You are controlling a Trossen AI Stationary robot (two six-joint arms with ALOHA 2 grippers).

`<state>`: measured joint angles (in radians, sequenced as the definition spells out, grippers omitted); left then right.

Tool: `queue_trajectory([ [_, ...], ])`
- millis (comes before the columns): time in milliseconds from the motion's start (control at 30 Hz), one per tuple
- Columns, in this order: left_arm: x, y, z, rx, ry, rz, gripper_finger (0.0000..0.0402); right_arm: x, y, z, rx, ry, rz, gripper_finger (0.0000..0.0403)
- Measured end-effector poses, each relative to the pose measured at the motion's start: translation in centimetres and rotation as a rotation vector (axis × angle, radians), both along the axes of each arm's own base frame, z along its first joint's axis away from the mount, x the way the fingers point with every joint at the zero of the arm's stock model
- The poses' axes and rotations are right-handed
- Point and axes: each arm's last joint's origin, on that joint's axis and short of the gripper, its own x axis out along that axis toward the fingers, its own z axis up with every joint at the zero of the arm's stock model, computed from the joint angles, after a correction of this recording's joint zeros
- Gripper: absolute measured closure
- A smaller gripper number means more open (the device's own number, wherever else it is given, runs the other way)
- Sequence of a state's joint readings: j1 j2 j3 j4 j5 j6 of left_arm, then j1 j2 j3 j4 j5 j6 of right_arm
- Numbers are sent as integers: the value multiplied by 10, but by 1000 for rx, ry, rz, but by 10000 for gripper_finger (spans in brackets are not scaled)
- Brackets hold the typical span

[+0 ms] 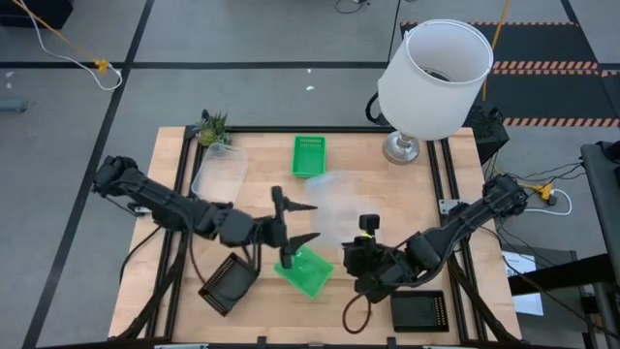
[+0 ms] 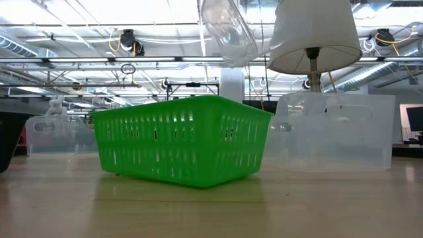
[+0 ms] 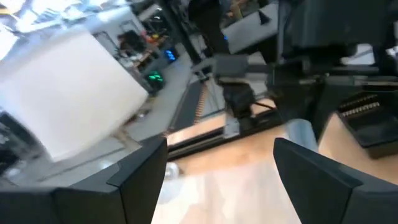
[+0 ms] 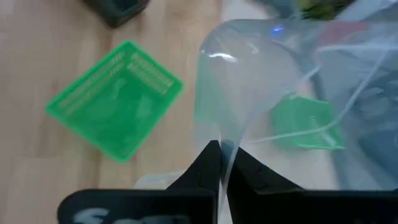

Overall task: Stack baskets by color
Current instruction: Stack the middle transparent bin on top of the right transparent bin

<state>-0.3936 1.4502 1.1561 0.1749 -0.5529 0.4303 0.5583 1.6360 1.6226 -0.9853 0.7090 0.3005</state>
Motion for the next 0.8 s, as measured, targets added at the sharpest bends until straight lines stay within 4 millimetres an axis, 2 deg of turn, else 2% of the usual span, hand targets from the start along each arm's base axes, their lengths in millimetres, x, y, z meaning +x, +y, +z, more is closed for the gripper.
queue_trajectory([
  [133,6,11,-4,-66,37,-122,108,4,-6,2,-34,-40,-45,398],
  [433,15,35,-8,-61,57,-32,107,11,-16,2,-22,-54,-81,398],
  [800,15,24,-14,-38,86,-58,108,13,-20,2,-15,-60,-100,397],
])
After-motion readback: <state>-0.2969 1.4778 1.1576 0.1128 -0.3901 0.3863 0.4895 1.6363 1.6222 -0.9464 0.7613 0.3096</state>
